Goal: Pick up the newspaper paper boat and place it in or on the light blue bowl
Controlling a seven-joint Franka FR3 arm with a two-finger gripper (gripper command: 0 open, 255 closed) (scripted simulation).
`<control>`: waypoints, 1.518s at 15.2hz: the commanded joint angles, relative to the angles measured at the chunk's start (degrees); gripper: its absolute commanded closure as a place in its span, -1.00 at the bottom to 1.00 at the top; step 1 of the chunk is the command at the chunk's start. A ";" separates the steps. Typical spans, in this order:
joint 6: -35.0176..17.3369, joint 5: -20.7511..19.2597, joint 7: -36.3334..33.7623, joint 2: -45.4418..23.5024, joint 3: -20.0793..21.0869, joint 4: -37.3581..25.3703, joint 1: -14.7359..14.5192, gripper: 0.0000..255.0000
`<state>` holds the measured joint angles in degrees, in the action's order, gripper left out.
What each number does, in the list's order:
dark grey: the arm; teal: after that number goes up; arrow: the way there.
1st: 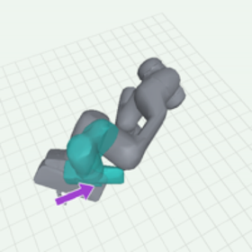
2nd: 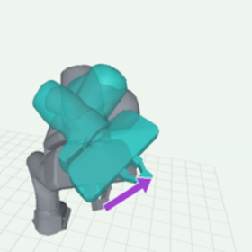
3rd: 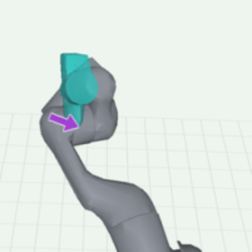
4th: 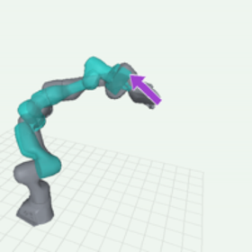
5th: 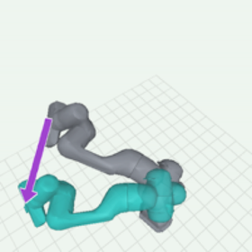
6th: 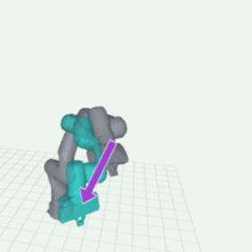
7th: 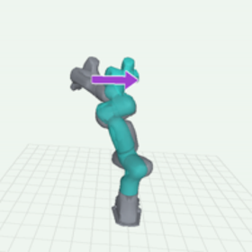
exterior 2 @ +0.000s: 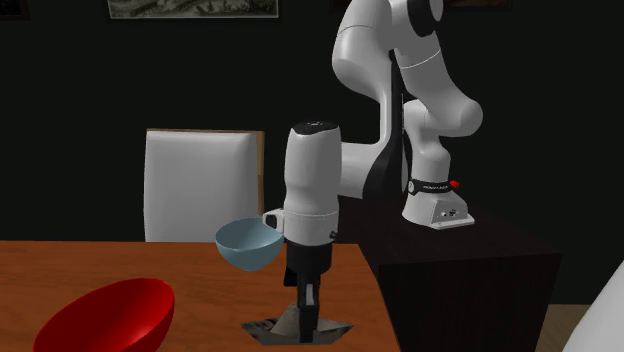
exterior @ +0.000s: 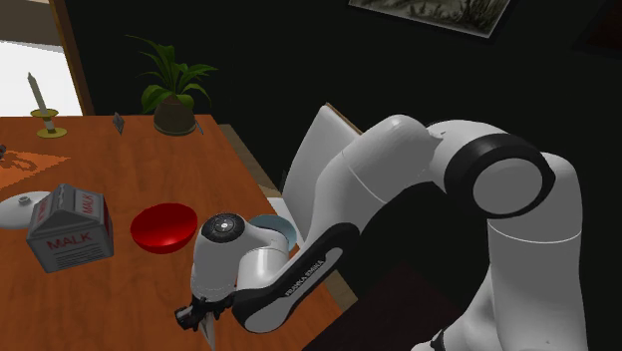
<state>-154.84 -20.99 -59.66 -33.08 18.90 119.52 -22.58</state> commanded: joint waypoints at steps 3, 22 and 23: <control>1.82 1.27 0.87 2.38 1.33 0.58 1.02 1.00; 12.60 9.27 6.28 14.17 7.37 1.03 5.64 1.00; 13.22 9.70 6.56 14.74 7.60 0.92 5.81 1.00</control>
<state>-142.23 -11.71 -53.47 -18.87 26.30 120.56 -17.01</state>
